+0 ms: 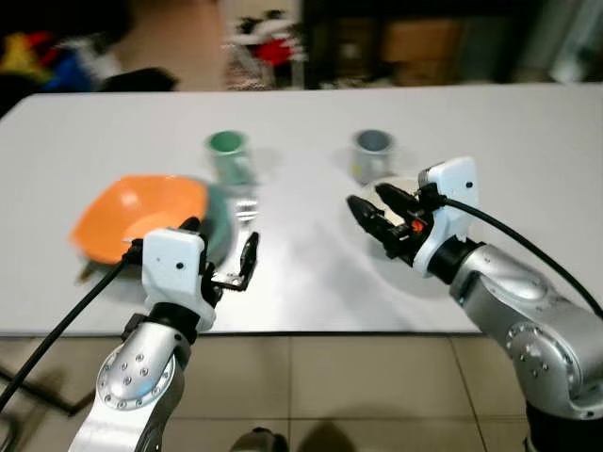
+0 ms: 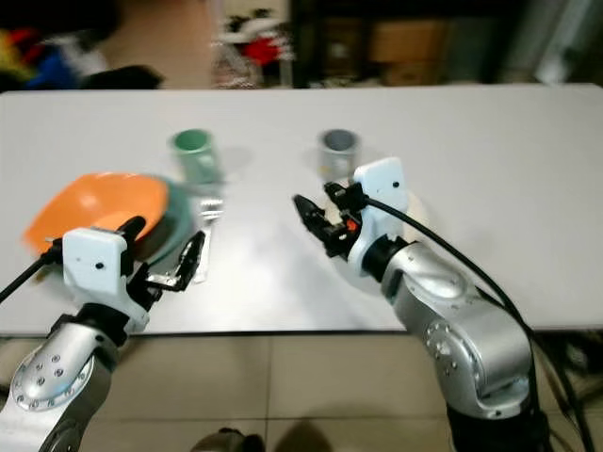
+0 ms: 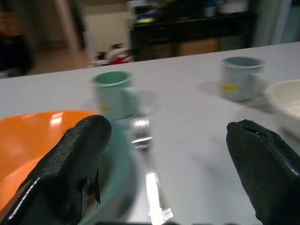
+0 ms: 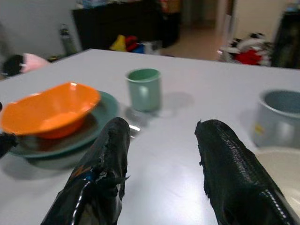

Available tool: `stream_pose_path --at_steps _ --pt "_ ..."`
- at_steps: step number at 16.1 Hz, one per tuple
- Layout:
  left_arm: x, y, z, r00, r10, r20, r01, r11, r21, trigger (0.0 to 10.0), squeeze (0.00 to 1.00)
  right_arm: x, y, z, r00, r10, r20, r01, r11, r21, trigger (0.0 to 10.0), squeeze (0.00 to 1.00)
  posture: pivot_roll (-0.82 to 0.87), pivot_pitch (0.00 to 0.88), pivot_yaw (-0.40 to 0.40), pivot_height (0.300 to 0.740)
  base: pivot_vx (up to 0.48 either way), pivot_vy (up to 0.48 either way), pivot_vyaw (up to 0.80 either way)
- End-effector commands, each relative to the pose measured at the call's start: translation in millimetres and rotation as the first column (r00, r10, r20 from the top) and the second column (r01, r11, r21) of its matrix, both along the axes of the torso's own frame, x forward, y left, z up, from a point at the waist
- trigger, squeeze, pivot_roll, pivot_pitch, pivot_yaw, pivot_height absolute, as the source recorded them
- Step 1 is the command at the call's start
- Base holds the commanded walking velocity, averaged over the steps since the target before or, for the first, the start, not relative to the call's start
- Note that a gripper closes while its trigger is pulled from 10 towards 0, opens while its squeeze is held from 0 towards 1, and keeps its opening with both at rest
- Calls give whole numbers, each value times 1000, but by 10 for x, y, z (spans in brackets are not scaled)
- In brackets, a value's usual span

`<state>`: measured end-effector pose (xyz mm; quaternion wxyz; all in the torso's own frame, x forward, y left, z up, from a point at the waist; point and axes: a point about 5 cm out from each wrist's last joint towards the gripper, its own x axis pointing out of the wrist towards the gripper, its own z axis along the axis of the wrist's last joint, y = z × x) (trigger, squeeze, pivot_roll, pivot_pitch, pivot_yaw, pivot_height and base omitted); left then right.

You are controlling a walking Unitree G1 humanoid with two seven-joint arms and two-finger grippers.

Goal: Setting the table

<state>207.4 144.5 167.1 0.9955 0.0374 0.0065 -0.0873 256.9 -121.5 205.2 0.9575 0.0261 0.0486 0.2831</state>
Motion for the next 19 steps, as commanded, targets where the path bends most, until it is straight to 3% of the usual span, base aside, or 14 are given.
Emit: stream_pose_path --at_steps 1,6,12,19 --pt "-38 37 13 999 45 10 -45 999 12 10000 0 -48 -21 -59 1000 -7 8 7 1000 18 10000 0 -70 27 59 740 0 0 800" --pt "-50 53 -36 997 81 7 -81 995 62 10000 0 -177 -95 -362 998 -40 -46 40 999 -10 10000 0 -79 31 70 740 0 0 800" --pt "-43 70 -48 996 94 0 -94 994 61 10000 0 -268 -116 -418 999 -37 -33 36 999 -33 10000 0 -85 33 75 740 0 0 800" --pt "-58 81 -67 994 105 -5 -104 993 63 10000 0 -236 -113 -434 999 -32 -29 31 999 -31 10000 0 -78 34 65 740 0 0 800"
